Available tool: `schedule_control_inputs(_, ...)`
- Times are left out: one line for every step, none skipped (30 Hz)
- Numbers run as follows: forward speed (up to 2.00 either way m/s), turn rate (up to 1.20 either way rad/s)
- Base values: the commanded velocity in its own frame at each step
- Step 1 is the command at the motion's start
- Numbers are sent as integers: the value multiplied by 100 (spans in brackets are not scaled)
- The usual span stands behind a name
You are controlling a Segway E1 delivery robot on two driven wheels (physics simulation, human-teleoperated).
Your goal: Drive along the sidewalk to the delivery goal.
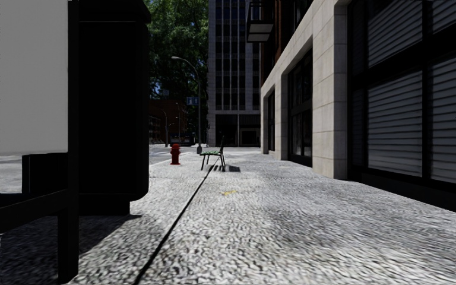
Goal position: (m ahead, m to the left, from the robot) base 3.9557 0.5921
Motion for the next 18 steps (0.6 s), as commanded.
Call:
schedule_control_inputs(200,0)
schedule_control_inputs(200,0)
schedule_control_inputs(200,0)
schedule_control_inputs(200,0)
schedule_control_inputs(200,0)
schedule_control_inputs(200,0)
schedule_control_inputs(200,0)
schedule_control_inputs(200,0)
schedule_control_inputs(200,0)
schedule_control_inputs(200,0)
schedule_control_inputs(200,0)
schedule_control_inputs(200,0)
schedule_control_inputs(200,0)
schedule_control_inputs(200,0)
schedule_control_inputs(200,0)
schedule_control_inputs(200,0)
schedule_control_inputs(199,0)
schedule_control_inputs(186,0)
